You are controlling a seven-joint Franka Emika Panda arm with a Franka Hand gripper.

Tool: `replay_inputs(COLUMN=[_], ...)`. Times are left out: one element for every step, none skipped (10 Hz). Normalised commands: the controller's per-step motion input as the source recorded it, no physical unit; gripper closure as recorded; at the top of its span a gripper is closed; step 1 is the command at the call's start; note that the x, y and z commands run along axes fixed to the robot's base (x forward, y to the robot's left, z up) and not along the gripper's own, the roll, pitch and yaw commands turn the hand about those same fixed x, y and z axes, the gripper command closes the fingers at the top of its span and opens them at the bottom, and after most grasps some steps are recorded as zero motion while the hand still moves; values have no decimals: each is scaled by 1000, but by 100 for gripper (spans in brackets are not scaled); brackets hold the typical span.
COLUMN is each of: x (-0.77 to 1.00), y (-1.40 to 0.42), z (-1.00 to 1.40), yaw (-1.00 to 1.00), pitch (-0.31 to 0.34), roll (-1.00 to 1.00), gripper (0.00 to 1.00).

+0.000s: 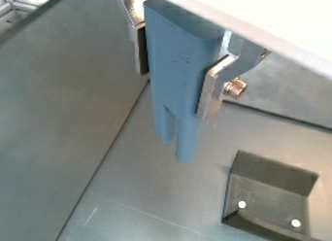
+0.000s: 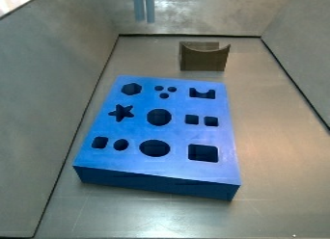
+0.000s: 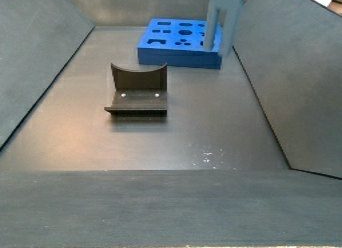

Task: Pick up the square-circle object. Move up. Move to above the board. Insert the square-circle object.
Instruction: Move to above the board, then insert the square-circle object.

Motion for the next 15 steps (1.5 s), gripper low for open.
replay_inputs(x=[231, 236, 238, 247, 257, 266, 289, 300, 325, 348, 348, 301, 205, 143, 0], y=[-1000, -1000, -1000, -1000, -1000, -1000, -1000, -1000, -1000, -1000, -891, -689, -370, -225, 0], z=[379, 346, 358, 364, 359, 359, 360, 361, 358, 359, 321, 247, 129, 84, 0], yaw=[1000, 1000, 1000, 968, 701, 534, 223, 131, 45, 24, 21, 20, 15, 13, 0], pitch=[199, 202, 241, 274, 233, 206, 165, 146, 126, 124, 131, 136, 133, 115, 0], roll=[110, 128, 185, 185, 165, 151, 121, 112, 99, 100, 109, 114, 102, 84, -4], gripper=[100, 100, 100, 100, 100, 100, 100, 100, 100, 100, 100, 100, 100, 100, 100])
